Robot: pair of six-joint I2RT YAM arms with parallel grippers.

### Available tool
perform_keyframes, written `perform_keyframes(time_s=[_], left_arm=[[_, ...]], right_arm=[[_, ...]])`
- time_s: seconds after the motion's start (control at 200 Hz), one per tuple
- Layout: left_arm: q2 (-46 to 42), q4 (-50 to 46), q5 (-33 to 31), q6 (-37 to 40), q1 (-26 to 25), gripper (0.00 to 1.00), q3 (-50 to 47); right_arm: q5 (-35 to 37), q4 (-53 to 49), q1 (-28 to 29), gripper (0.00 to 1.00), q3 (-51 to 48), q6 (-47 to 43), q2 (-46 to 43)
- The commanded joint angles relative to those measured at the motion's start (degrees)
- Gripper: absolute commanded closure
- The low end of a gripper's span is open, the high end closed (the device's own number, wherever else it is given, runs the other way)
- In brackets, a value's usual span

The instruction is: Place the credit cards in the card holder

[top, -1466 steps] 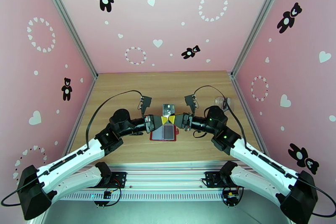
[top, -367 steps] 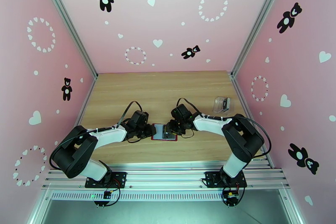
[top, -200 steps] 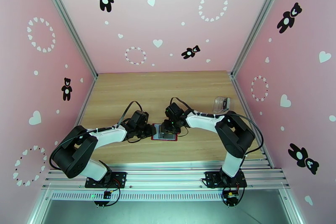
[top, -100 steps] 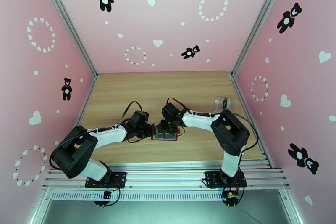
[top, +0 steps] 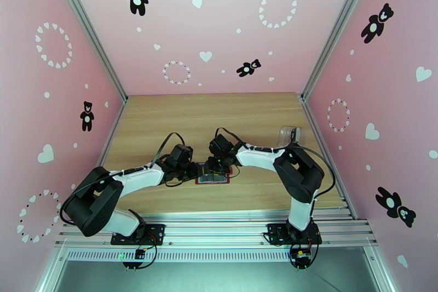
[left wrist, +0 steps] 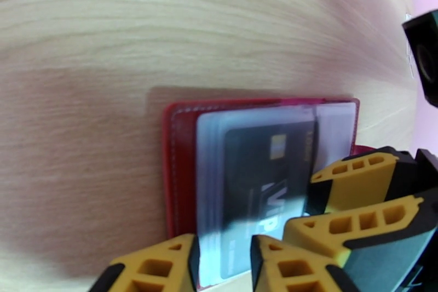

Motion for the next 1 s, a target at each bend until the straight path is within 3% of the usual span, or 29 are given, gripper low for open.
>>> perform_keyframes(time_s=[0.0, 0.455, 0.54, 0.766, 0.996], left_arm=[[-2.72, -2.68, -2.58, 0.76, -0.54, 0.68, -0.75], [-14.25, -10.76, -11.41, 0.72, -0.19, 0.65, -1.71], [-16.44, -11.64, -12.16, 0.79, 0.08, 0.64, -1.91], [-16.36, -11.67, -11.33, 0.80, 0.25, 0.64, -2.09], [-14.72, -10.54, -10.29, 0.79, 0.18, 0.65, -1.91]], right_arm=[[1.53, -3.24, 0.39, 0.61, 1.61, -1.83, -2.68], [8.30, -10.28, 0.47, 0.56, 2.47, -6.81, -9.06], [7.32, -9.60, 0.45, 0.61, 2.47, -6.82, -8.38], [4.33, -7.88, 0.43, 0.92, 3.87, -6.86, -3.91], [3.68, -8.03, 0.47, 0.94, 5.94, -7.16, 0.12]])
